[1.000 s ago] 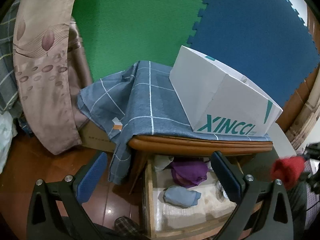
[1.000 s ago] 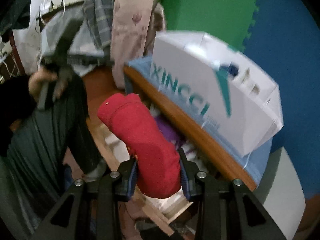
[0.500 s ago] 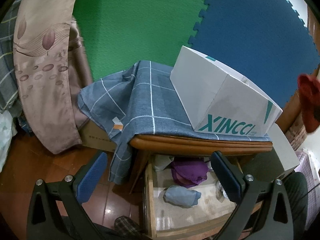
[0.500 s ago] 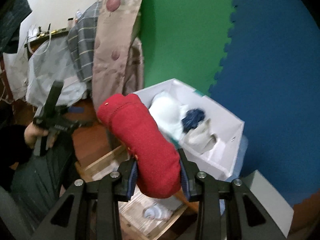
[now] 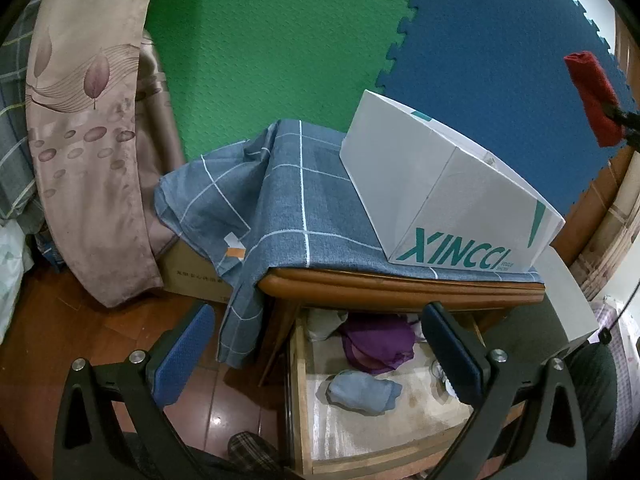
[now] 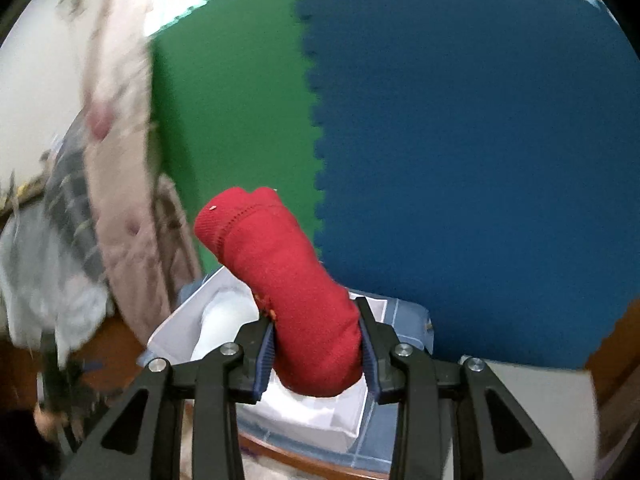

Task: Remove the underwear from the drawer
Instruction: 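Lift the red underwear up toward the white box with the right gripper, then lower the red underwear into the box and open the right gripper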

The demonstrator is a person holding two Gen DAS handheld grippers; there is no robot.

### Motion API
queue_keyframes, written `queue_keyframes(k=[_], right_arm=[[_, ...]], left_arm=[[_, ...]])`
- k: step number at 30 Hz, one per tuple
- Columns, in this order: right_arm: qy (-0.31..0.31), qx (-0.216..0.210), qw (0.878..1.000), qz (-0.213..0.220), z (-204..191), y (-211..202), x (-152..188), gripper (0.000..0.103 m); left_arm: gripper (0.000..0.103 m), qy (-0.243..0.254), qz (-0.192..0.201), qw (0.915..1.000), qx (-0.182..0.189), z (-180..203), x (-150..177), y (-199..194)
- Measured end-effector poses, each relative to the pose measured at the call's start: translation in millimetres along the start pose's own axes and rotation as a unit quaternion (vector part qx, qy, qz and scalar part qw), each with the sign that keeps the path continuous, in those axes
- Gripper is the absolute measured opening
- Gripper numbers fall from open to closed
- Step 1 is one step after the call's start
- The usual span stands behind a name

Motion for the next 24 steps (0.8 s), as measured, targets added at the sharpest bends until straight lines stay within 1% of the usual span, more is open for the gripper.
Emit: queue_keyframes(k=[2,4,9,14,20,24], right_arm=[[0.052,0.005,0.999,0.009,20,12,1,0.037],[0.082,0.026,0.996,0.005,39,28,6,0.037],[0.135,0.053,0.989,-0.036,69,84,30,0.037],[0.163,0.069,0.982,-0.07,85,123,54,0.038],[0.18,0.087,0.976,-0.092,90,147,69,0.037],[0.179,0.092,0.974,-0.102,93,152,73,0.038]], left_arm=[[0.102,0.001,0.001,1.0,0.001,1,0,1],[0.102,0.004,0.001,1.0,0.0,1,1,0],[0.102,0.003,0.001,1.0,0.001,2,2,0],[0.102,0.005,0.0,1.0,0.0,3,3,0],[0.102,0.003,-0.001,1.0,0.003,4,4,2],[0.102,0.001,-0.001,1.0,0.003,4,4,3]])
Point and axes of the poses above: each gripper's, at about its wrist camera, not at the fingertips, and y roughly the way its jaws point, z to its right, x to its underside, the point moved 8 cm from there along y, roughly the way its jaws point, and after that the axes turned 15 degrees about -x, right-handed, at the moved point
